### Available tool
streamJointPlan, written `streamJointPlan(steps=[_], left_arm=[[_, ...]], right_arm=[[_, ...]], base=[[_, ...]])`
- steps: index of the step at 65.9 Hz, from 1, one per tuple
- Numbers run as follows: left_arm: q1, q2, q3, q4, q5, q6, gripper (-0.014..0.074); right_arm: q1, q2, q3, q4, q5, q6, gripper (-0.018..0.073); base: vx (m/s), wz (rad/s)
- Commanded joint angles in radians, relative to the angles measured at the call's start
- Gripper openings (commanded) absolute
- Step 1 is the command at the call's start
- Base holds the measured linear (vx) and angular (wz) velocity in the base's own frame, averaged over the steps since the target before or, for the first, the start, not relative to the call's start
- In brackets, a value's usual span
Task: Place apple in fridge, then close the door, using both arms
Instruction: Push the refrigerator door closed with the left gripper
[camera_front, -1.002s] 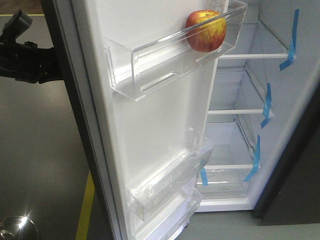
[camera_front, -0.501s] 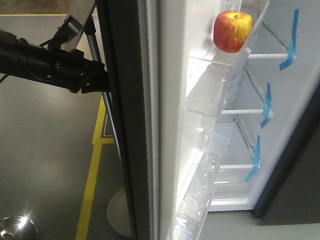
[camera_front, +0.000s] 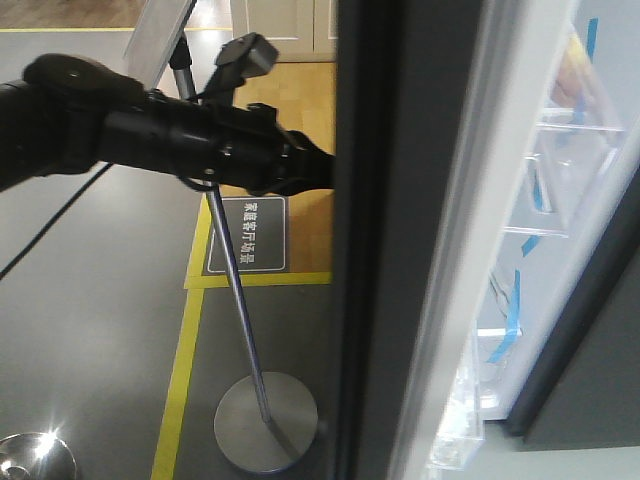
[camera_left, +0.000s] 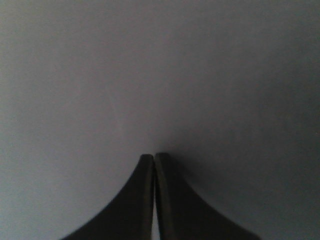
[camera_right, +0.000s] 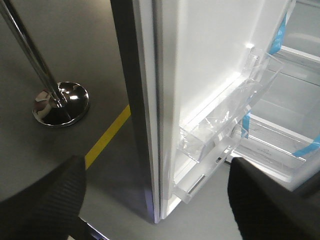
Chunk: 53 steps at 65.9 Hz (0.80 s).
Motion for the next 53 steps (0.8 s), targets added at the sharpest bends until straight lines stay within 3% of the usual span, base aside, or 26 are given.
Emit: streamJointPlan(steps=[1, 17, 32, 44, 53], left_arm=[[-0.083, -0.036, -0.032, -0.093, -0.100, 0.016, -0.0006], [-0.221, 0.029, -0.032, -0.199, -0.281, 0.105, -0.0006], [-0.291, 0.094, -0.033, -0.355, -0.316, 0.287, -0.0006], [-0.291, 0.087, -0.033, -0.298, -0.315, 0.326, -0.0006], [-0.287, 0.052, -0.032, -0.153, -0.352, 0.279, -0.0006]], right_arm=[[-0.002, 0.015, -0.022, 0.015, -0.056, -0.005, 0.0558], [-0.002, 0.015, -0.022, 0.015, -0.056, -0.005, 0.0558], [-0.002, 0.015, -0.022, 0.015, -0.056, -0.005, 0.0558], [-0.002, 0.015, -0.022, 0.015, -0.056, -0.005, 0.0558], [-0.002, 0.015, -0.022, 0.015, -0.056, -0.005, 0.0558]], base=[[0.00, 0.00], [0.00, 0.00], [0.00, 0.00], [0.00, 0.00], [0.00, 0.00]])
